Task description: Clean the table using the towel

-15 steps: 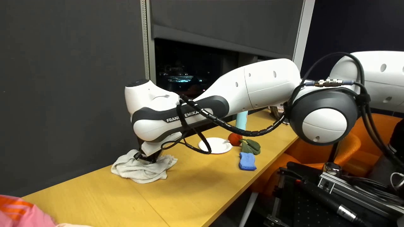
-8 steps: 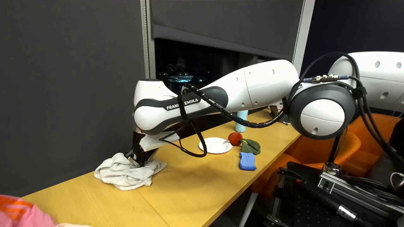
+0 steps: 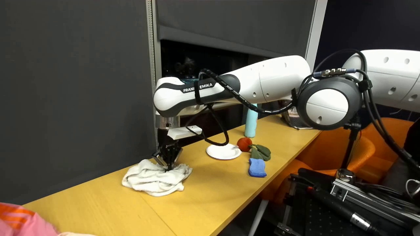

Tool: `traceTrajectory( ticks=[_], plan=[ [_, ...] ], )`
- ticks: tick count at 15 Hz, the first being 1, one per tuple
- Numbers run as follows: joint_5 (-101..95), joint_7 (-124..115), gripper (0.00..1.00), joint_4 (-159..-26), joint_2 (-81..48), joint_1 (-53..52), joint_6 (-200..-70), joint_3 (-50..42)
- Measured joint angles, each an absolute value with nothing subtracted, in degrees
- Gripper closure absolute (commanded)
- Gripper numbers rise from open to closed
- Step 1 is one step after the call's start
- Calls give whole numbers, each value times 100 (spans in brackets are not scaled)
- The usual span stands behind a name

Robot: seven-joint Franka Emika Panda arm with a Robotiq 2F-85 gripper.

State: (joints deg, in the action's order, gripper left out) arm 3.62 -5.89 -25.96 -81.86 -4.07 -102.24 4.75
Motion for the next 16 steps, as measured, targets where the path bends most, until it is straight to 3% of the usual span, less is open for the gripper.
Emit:
traceTrajectory(
  ticks=[5,6,7,16],
  plan=[
    [175,-445,99,-2590,-7962,-286,-9887,134],
    [142,-416,72,-2590,-7929,-277,-9880,101],
    [125,-389,71,-2590,-7902,-272,-9879,73],
    [-4,-310,7,-2588,-7655,-226,-9879,-31]
  ],
)
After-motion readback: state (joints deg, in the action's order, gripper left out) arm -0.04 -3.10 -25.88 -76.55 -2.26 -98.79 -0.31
